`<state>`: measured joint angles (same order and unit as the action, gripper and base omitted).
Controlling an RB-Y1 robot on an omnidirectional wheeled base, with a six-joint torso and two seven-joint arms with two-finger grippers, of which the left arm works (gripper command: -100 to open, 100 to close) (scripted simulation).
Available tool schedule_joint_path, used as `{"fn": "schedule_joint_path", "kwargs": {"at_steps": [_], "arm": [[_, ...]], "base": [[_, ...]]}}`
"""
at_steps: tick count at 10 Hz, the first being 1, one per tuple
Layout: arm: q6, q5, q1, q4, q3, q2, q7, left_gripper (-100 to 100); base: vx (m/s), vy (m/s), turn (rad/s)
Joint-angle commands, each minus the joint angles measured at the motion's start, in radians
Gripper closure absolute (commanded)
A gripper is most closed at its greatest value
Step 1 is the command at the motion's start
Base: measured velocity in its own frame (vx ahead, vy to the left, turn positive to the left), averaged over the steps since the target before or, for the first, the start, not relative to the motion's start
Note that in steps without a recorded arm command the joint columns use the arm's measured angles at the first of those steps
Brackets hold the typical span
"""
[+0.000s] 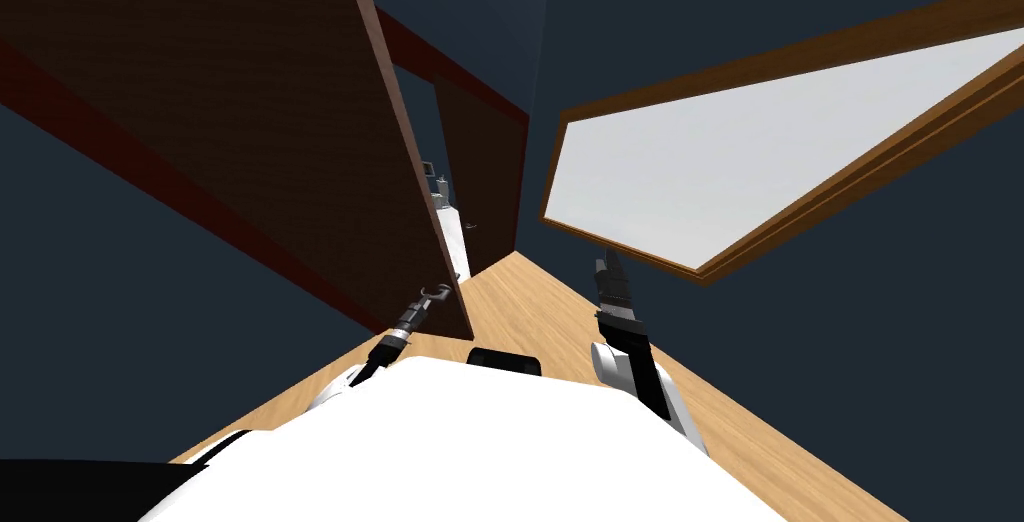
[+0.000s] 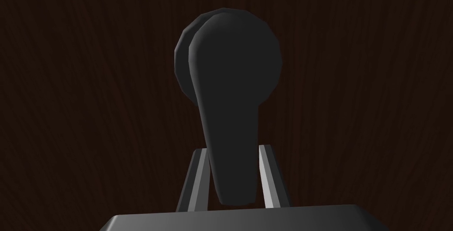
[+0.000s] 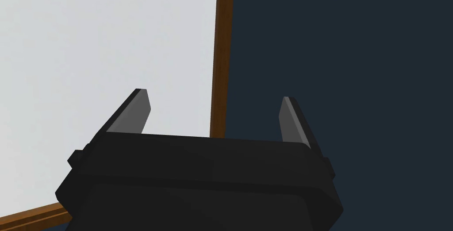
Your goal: Pull the door open
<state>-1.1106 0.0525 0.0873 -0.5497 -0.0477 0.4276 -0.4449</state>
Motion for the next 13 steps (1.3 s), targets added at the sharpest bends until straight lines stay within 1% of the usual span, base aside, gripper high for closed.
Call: {"fn": "schedule_joint_path", "kwargs": {"at_steps": [1, 2, 3, 4, 5, 7, 8, 9, 10, 11, 12, 13], "arm": [[0.008, 0.014, -0.034, 0.021, 0.005, -0.019, 0.005, 100], [0.019, 0.019, -0.049, 0.024, 0.002, -0.025, 0.007, 100], [0.019, 0.019, -0.049, 0.022, 0.002, -0.025, 0.007, 100], [0.035, 0.026, -0.07, 0.029, -0.002, -0.033, 0.011, 100], [0.044, 0.029, -0.082, 0.032, -0.005, -0.037, 0.013, 100], [0.048, 0.031, -0.088, 0.033, -0.006, -0.039, 0.014, 100], [0.063, 0.037, -0.107, 0.037, -0.01, -0.046, 0.017, 100], [0.07, 0.04, -0.116, 0.039, -0.012, -0.05, 0.019, 100], [0.07, 0.04, -0.116, 0.039, -0.012, -0.05, 0.019, 100], [0.09, 0.038, -0.106, 0.015, -0.014, -0.047, 0.018, 100], [0.088, 0.03, -0.11, 0.023, -0.01, -0.047, 0.023, 100], [0.088, 0.027, -0.111, 0.023, -0.008, -0.047, 0.024, 100]], "base": [[-0.207, 0.074, -0.191], [-0.244, 0.066, -0.176], [-0.149, 0.031, -0.027], [-0.164, 0.053, -0.069], [-0.197, 0.1, -0.121], [-0.113, 0.044, -0.046], [-0.116, 0.05, -0.05], [-0.134, 0.095, -0.126], [-0.097, 0.064, -0.056], [-0.032, 0.021, -0.018], [-0.13, 0.019, -0.17], [-0.185, 0.029, -0.162]]}}
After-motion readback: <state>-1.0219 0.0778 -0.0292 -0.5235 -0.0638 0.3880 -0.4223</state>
